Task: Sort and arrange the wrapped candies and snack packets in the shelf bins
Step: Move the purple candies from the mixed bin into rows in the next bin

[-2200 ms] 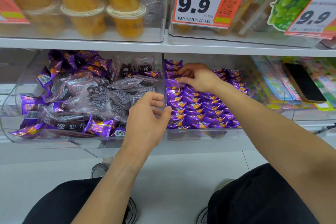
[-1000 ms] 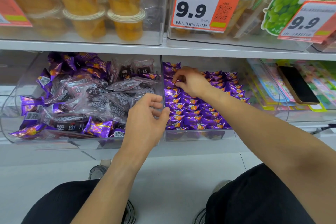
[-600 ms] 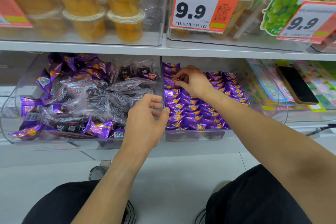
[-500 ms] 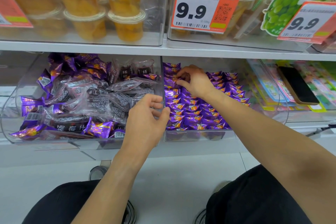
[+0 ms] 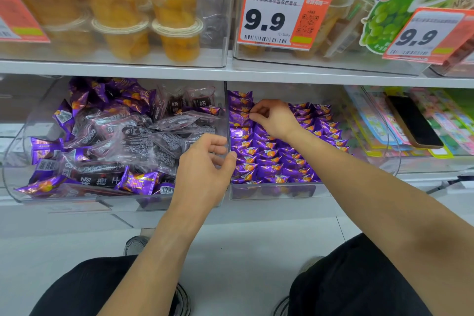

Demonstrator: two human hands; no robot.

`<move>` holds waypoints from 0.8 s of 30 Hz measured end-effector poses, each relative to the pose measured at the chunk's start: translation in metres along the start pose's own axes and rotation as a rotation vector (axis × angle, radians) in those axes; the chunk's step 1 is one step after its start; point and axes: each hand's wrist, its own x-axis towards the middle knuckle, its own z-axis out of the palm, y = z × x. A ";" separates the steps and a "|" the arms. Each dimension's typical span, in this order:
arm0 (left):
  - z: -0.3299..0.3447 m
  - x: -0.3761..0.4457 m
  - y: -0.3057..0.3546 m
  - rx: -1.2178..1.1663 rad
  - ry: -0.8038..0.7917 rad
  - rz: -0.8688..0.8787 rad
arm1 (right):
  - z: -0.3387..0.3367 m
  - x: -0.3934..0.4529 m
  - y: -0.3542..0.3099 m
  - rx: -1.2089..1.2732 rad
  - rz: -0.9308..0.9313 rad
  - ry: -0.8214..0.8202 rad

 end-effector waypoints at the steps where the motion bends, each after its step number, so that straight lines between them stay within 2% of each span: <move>1: 0.000 0.000 0.000 -0.002 0.000 0.000 | 0.000 0.001 -0.001 -0.004 0.010 -0.011; 24: 0.000 0.002 -0.004 0.023 -0.013 0.018 | -0.004 -0.005 -0.002 0.037 0.092 0.040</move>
